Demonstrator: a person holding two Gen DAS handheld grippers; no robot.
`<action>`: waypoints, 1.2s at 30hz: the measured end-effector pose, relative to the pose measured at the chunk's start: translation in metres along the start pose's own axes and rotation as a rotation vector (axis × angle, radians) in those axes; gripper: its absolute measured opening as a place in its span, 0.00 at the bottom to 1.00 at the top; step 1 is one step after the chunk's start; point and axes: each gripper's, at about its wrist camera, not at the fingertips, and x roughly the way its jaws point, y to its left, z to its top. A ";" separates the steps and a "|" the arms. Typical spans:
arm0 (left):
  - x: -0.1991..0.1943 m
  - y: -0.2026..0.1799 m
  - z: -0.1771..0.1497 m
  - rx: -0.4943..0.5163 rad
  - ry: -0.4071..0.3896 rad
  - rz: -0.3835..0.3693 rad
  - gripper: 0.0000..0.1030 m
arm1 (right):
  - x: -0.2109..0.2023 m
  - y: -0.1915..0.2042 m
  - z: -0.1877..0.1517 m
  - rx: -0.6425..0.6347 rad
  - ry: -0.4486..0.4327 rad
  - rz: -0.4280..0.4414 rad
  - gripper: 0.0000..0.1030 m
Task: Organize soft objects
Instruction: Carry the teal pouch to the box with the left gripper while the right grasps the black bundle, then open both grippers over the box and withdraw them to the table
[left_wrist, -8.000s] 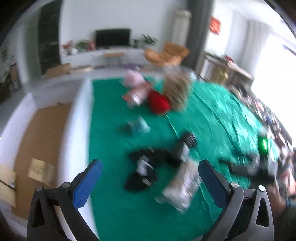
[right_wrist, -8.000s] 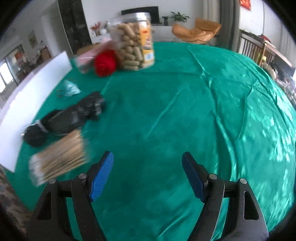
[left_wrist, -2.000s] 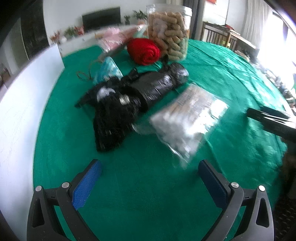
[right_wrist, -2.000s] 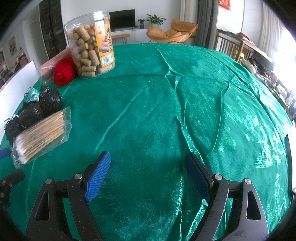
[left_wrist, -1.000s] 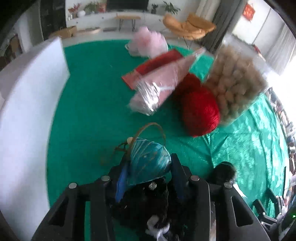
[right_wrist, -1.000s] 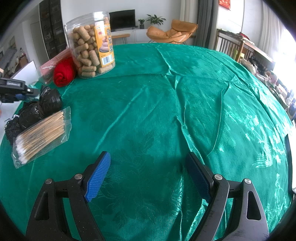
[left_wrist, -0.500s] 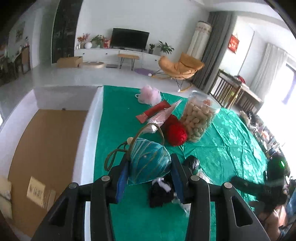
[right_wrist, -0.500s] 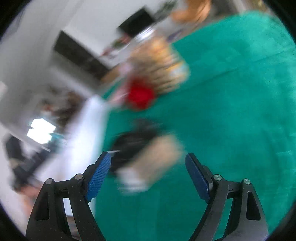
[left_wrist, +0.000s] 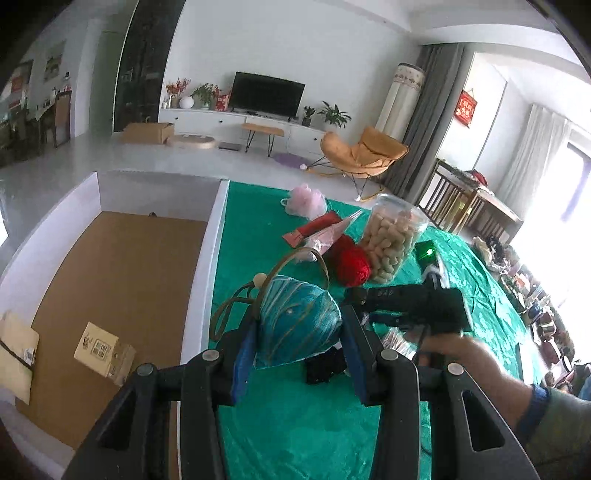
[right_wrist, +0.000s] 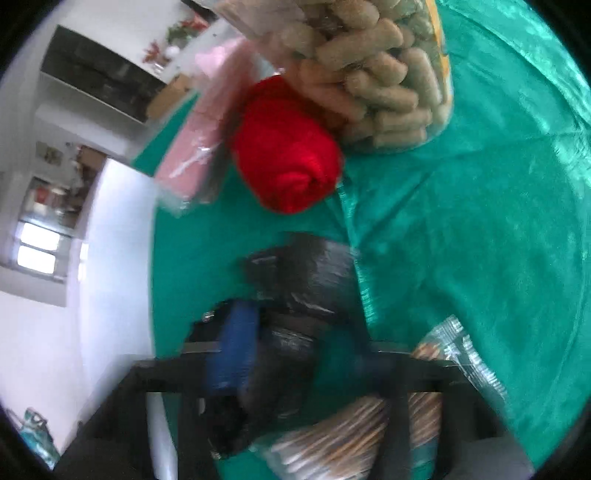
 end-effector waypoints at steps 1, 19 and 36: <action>-0.001 0.002 -0.001 -0.006 0.003 -0.003 0.42 | -0.004 -0.004 0.000 0.018 -0.011 0.014 0.35; -0.067 0.118 0.012 -0.077 -0.012 0.250 0.42 | -0.168 0.166 -0.068 -0.437 -0.240 0.363 0.35; -0.080 0.191 -0.048 -0.190 -0.011 0.541 0.95 | -0.047 0.236 -0.162 -0.645 -0.037 0.363 0.66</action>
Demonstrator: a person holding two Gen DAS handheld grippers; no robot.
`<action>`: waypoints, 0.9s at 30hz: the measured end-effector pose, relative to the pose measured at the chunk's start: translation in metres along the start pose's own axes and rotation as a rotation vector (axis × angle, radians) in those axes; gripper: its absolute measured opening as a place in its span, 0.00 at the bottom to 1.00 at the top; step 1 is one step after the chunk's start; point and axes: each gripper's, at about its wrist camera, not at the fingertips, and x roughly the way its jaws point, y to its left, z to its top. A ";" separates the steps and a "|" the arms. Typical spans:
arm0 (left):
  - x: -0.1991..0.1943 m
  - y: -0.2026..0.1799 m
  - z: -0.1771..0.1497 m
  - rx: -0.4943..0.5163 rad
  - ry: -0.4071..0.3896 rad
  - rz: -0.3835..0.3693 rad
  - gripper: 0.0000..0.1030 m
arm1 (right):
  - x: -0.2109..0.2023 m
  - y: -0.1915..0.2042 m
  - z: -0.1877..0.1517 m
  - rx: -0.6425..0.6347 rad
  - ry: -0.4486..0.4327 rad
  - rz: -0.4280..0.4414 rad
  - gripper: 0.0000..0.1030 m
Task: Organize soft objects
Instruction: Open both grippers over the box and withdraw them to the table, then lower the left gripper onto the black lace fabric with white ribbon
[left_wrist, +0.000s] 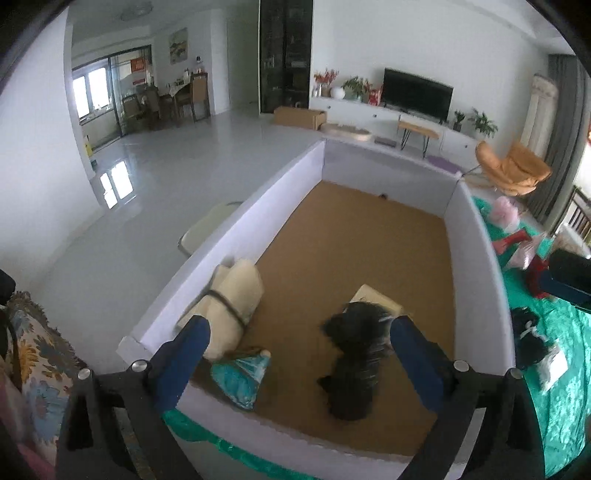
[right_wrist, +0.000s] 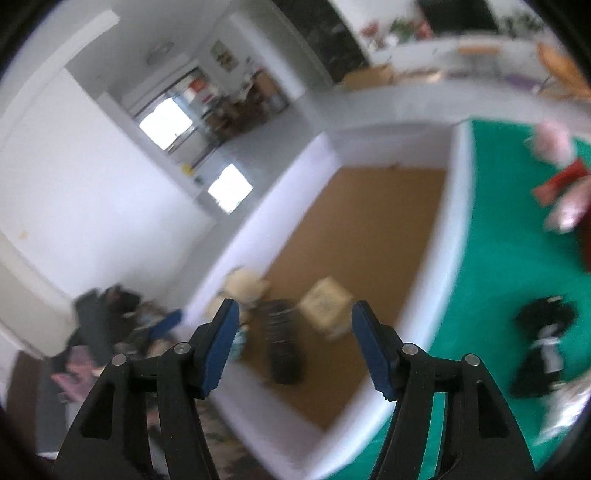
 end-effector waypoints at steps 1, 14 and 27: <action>-0.004 -0.005 0.000 -0.004 -0.010 -0.018 0.95 | -0.012 -0.011 -0.002 0.002 -0.035 -0.038 0.66; -0.051 -0.190 -0.028 0.211 -0.005 -0.494 0.97 | -0.155 -0.245 -0.090 0.161 -0.187 -0.818 0.68; 0.016 -0.318 -0.140 0.561 0.223 -0.416 0.97 | -0.203 -0.314 -0.154 0.318 -0.170 -0.894 0.71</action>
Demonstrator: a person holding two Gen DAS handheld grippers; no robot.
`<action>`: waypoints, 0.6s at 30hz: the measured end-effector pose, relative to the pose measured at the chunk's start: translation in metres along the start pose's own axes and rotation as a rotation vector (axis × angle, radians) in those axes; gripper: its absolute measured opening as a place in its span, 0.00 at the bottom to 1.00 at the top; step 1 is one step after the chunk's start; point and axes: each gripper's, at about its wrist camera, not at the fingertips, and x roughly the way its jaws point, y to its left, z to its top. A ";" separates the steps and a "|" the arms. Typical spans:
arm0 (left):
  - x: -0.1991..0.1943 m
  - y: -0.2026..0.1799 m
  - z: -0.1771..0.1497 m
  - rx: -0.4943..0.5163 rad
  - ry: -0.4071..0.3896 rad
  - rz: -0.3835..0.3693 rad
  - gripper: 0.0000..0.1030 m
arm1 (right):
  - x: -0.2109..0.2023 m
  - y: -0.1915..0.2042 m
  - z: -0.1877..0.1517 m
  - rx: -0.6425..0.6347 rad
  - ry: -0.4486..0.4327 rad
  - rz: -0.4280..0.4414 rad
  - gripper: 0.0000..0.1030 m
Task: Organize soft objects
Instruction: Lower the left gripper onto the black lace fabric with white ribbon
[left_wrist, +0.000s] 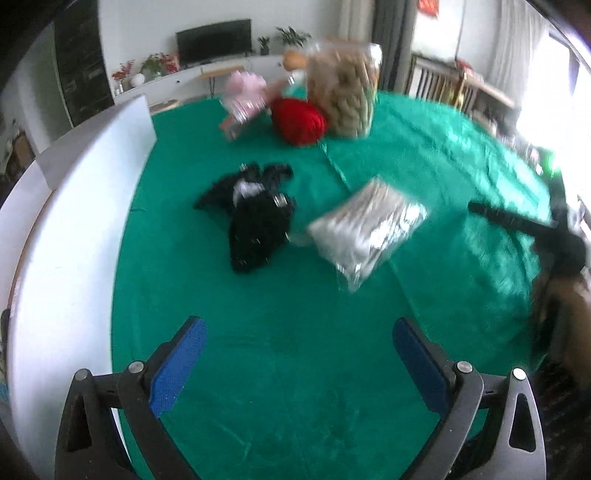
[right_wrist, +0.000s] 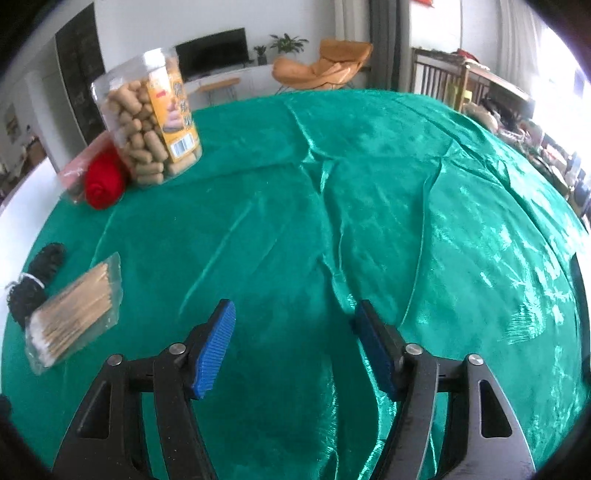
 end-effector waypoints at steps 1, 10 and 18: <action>0.008 -0.004 0.002 0.009 0.022 0.004 0.97 | 0.002 0.004 0.001 -0.023 0.009 -0.012 0.74; 0.062 -0.032 0.024 0.034 0.089 -0.004 1.00 | 0.001 0.013 -0.006 -0.048 0.018 -0.019 0.79; 0.080 -0.055 0.079 -0.031 0.050 -0.195 0.99 | 0.000 0.012 -0.007 -0.043 0.016 -0.011 0.79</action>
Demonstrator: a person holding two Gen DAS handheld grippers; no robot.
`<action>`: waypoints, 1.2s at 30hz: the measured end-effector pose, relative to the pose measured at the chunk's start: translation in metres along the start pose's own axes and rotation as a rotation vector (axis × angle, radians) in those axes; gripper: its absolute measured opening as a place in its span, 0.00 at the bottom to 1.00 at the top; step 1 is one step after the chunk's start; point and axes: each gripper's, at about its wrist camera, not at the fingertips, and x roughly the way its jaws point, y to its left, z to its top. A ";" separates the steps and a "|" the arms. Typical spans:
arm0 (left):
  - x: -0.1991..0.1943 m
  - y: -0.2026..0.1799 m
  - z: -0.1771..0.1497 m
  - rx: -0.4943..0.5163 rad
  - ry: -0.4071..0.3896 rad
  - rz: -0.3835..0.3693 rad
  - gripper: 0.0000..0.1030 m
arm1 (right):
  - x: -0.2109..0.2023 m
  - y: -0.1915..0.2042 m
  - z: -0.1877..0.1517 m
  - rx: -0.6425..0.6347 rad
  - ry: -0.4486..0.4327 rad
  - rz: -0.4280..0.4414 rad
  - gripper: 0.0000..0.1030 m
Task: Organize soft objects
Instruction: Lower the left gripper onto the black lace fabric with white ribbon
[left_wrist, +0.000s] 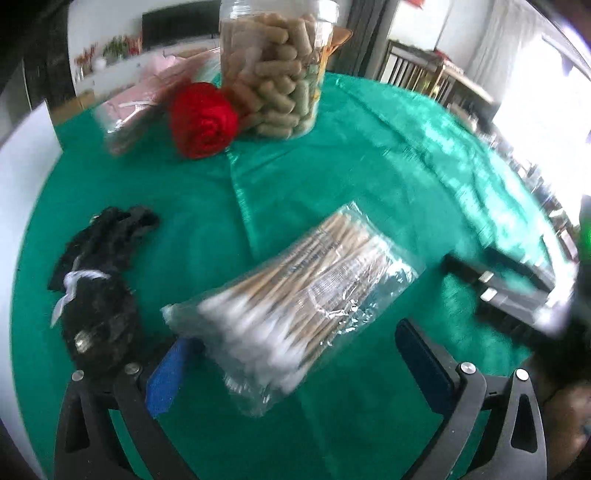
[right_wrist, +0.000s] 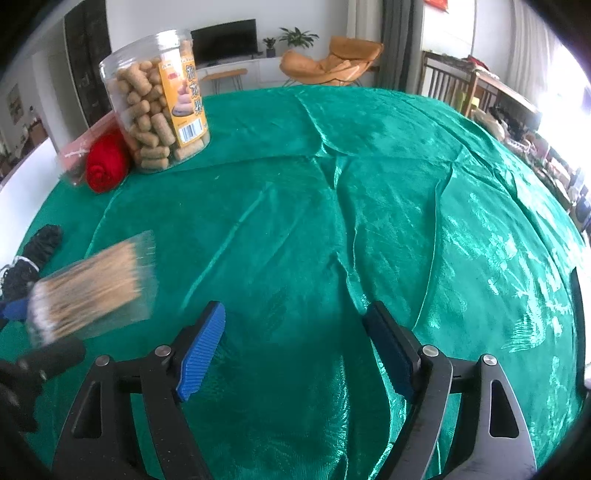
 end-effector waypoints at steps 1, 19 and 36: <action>-0.008 -0.001 0.001 -0.001 -0.007 -0.016 0.99 | 0.000 -0.001 0.000 0.003 -0.001 0.004 0.79; -0.047 0.093 0.019 -0.078 0.062 0.189 1.00 | -0.001 0.002 0.000 -0.005 0.004 -0.007 0.81; 0.002 0.098 0.028 -0.167 0.001 0.175 0.99 | -0.001 0.001 0.000 -0.003 0.002 -0.006 0.81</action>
